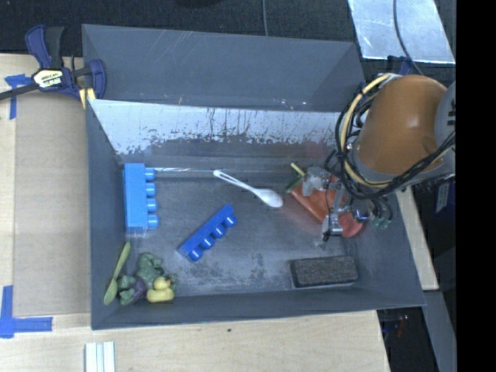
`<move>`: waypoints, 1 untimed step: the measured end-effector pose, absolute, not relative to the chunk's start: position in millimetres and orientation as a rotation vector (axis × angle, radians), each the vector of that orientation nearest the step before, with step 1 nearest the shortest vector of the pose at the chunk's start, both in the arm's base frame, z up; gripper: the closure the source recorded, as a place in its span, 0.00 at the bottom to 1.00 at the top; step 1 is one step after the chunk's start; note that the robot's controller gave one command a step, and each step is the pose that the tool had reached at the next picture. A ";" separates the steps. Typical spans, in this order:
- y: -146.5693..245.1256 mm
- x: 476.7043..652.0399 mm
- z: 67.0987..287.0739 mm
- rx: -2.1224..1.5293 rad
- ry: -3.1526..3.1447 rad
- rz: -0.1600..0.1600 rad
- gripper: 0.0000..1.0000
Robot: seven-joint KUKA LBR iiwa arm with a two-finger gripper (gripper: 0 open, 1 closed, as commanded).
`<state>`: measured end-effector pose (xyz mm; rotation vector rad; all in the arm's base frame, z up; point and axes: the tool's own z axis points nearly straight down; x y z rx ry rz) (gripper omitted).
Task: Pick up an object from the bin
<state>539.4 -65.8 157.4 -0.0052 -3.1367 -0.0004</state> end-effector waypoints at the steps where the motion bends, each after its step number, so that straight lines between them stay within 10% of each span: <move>1: -65.5 541.3 162.0 -0.002 -3.145 0.001 0.00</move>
Offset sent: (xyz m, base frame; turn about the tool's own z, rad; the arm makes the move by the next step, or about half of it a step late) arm 0.0553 -0.0454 0.0098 0.1085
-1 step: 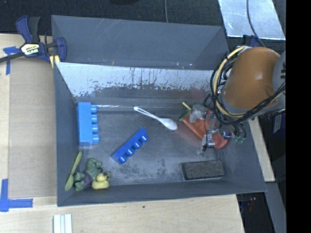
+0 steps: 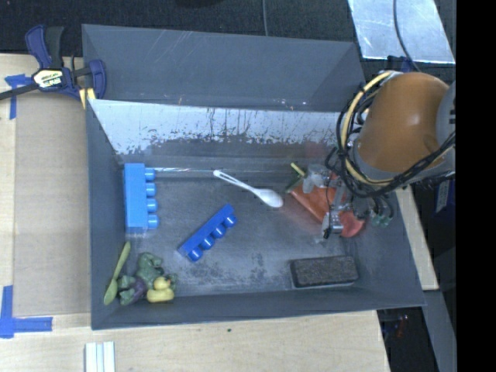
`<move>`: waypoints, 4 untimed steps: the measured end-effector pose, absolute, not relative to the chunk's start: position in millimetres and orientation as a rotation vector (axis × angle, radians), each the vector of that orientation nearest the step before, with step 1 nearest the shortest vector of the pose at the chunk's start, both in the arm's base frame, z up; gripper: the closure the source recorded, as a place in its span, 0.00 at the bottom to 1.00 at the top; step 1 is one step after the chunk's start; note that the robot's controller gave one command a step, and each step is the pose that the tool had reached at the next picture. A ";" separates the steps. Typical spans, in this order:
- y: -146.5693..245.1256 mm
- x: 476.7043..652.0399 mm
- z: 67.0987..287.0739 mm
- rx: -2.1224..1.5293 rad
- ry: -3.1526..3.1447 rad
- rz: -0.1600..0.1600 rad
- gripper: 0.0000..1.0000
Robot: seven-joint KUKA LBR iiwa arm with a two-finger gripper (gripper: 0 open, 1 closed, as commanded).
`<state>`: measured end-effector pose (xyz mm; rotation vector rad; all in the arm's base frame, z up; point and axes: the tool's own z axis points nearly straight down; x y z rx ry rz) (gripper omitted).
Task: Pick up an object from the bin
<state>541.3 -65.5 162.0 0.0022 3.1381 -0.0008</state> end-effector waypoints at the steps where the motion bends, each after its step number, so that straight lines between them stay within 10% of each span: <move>1: -93.7 575.3 165.7 0.108 3.135 0.000 0.00; 3: -100.3 595.5 143.0 0.757 3.042 0.001 0.00; 4: -101.8 598.4 139.2 0.328 3.116 -0.001 0.00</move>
Offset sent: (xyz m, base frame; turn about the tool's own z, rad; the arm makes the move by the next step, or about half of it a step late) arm 0.0680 -0.0238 -0.0317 0.5101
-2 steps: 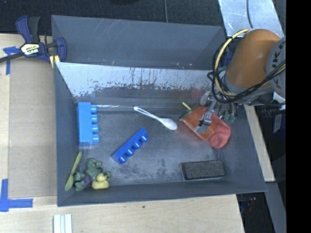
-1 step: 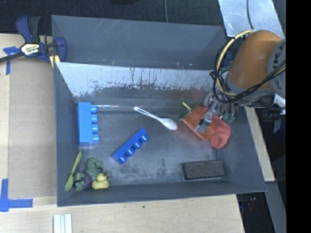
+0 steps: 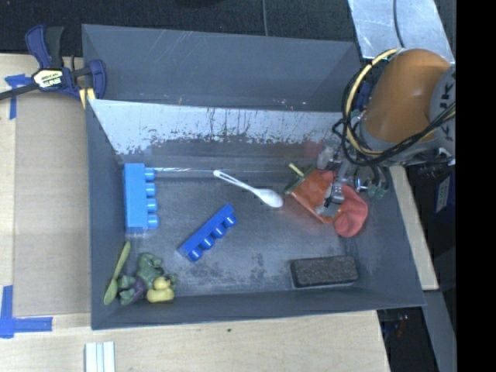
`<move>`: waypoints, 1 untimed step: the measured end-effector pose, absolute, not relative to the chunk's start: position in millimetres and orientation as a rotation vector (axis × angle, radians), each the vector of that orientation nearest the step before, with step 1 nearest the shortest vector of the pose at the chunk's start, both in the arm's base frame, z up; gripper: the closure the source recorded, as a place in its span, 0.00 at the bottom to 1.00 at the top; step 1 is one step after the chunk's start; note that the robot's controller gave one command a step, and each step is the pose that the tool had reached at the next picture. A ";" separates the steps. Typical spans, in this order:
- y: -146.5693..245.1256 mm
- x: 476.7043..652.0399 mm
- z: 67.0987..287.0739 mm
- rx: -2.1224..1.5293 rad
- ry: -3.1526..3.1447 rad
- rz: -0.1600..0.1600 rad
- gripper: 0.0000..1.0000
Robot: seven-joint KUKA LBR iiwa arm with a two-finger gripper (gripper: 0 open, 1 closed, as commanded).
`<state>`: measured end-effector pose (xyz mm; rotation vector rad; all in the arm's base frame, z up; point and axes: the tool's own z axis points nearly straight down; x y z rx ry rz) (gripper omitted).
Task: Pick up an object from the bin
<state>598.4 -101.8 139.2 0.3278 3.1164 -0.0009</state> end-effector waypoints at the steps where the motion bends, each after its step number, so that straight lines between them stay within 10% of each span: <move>1: -108.0 601.9 195.3 0.523 3.092 -0.001 0.00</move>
Offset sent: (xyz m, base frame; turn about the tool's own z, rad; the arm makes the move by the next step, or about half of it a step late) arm 0.0230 -0.0098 -0.0486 0.2200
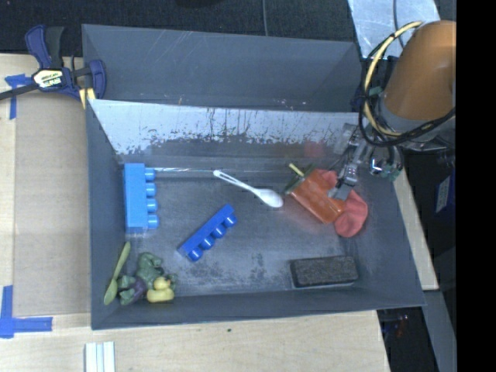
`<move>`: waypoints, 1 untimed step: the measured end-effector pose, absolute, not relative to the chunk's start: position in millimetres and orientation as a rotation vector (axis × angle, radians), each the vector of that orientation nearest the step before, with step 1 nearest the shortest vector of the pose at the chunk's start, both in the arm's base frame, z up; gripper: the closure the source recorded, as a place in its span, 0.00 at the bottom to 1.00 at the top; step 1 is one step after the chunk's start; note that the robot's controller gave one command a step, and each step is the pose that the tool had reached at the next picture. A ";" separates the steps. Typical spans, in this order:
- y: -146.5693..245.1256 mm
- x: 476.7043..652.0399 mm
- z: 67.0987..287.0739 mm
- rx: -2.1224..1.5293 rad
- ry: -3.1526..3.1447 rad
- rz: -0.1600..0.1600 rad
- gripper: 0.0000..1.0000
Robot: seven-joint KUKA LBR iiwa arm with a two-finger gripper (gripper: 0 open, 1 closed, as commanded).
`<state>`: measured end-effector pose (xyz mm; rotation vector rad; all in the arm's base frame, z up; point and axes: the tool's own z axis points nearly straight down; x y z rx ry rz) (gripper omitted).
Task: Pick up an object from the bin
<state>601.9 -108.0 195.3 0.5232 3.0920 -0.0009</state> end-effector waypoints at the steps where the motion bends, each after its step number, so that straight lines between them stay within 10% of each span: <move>1: -110.5 615.3 152.6 0.629 3.064 -0.001 0.00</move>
Offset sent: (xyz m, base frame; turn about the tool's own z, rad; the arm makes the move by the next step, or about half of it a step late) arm 0.0136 -0.0071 -0.0406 0.1872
